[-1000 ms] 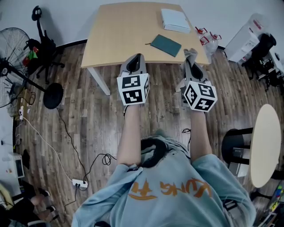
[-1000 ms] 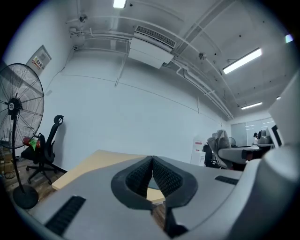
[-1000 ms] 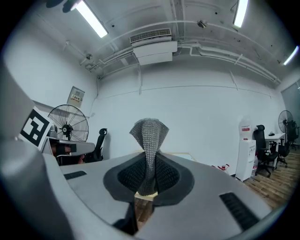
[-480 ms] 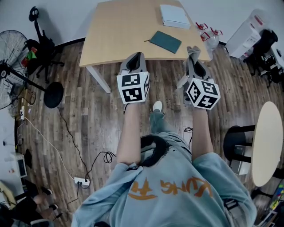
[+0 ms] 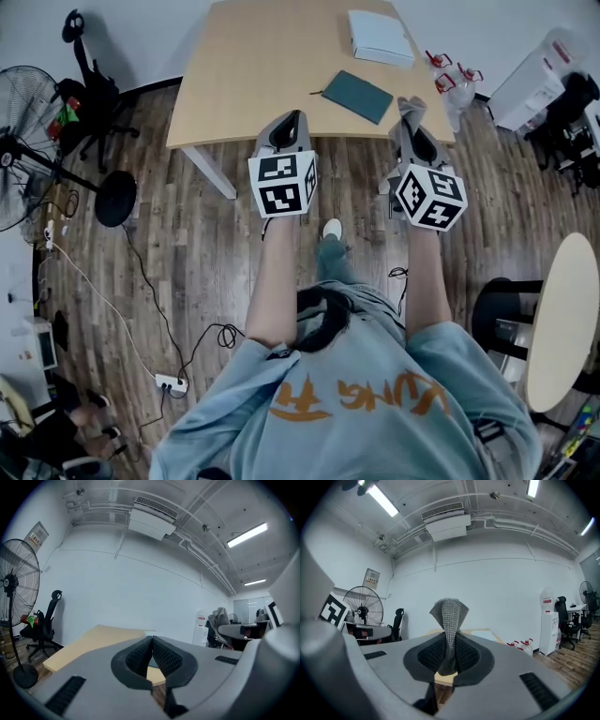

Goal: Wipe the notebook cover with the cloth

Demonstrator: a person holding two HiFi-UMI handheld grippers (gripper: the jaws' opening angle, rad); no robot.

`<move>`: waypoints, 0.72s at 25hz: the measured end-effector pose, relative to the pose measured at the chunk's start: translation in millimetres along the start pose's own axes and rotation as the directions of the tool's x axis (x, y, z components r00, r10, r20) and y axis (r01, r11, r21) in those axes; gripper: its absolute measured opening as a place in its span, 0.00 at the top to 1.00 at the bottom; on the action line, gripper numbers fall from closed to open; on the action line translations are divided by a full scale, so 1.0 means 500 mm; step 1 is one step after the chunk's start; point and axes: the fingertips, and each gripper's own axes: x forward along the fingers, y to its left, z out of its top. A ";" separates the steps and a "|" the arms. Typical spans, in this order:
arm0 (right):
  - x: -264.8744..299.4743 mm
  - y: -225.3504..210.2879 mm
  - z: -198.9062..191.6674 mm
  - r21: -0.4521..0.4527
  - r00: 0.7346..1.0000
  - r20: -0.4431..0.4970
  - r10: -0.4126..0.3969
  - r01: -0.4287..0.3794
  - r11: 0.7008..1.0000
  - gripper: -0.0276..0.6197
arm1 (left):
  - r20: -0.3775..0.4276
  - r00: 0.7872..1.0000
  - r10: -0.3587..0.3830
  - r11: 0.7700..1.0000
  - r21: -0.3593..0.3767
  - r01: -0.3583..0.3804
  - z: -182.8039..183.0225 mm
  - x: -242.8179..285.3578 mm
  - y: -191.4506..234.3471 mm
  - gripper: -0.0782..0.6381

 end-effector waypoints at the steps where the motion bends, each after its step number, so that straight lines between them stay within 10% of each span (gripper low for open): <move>1: 0.017 -0.006 -0.003 0.002 1.000 -0.006 0.003 -0.003 1.000 0.91 | -0.003 1.000 0.003 1.000 -0.003 -0.003 -0.001 0.015 0.004 0.87; 18: 0.357 -0.129 -0.103 0.040 0.987 -0.158 0.009 -0.002 0.999 0.91 | -0.209 0.976 0.051 0.997 -0.051 -0.063 -0.122 0.311 0.095 0.87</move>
